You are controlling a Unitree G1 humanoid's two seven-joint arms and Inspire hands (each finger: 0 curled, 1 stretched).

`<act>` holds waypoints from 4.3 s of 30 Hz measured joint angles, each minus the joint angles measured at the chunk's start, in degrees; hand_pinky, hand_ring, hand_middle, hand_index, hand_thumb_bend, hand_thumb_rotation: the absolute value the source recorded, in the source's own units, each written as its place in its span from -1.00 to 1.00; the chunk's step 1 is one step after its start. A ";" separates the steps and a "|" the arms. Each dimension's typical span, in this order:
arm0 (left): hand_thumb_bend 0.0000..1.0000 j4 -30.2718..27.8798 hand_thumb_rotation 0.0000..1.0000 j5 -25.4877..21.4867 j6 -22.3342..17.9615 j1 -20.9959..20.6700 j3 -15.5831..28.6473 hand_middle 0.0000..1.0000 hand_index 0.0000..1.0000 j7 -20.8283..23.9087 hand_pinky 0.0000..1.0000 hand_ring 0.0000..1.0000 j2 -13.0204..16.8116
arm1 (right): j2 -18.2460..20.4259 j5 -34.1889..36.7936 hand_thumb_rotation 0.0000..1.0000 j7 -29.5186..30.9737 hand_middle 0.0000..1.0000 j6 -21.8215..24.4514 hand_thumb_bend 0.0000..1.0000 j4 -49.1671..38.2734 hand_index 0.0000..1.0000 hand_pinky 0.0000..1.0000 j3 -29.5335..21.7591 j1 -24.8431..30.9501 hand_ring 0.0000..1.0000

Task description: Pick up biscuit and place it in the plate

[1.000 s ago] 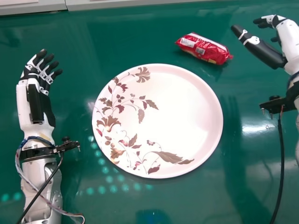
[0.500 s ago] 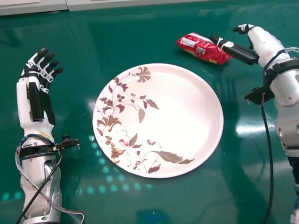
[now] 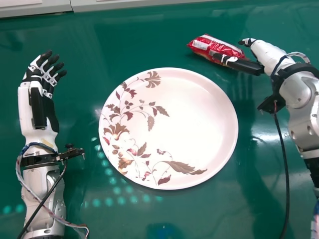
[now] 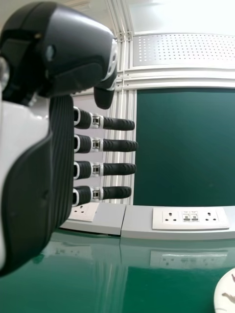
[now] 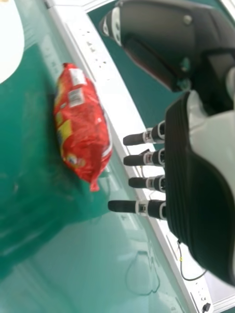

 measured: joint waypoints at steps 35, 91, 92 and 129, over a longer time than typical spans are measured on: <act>-0.82 0.52 -1.00 -0.06 -0.45 -0.31 0.32 0.67 0.66 -0.41 0.60 0.65 -0.05 | -5.24 -9.71 0.43 3.54 0.94 -12.54 1.00 6.21 0.89 0.66 5.00 -7.95 0.84; -0.74 -3.42 -1.00 1.10 1.54 1.68 0.56 0.65 0.67 1.42 0.49 0.63 -0.06 | 1.78 -11.47 0.22 -2.35 0.84 -17.69 1.00 33.48 0.81 0.52 11.79 -19.49 0.73; -0.74 -3.57 -1.00 1.11 1.54 1.82 0.56 0.65 0.67 1.44 0.49 0.63 -0.06 | 1.93 -11.25 0.14 -2.45 0.80 -17.54 1.00 33.48 0.78 0.43 11.77 -19.50 0.67; -0.75 -3.54 -1.00 0.89 0.94 1.85 1.12 0.62 0.63 1.59 0.47 0.61 0.07 | 1.86 -15.36 -0.03 -18.22 0.34 -17.66 0.81 34.98 0.44 -0.19 14.90 -19.50 0.12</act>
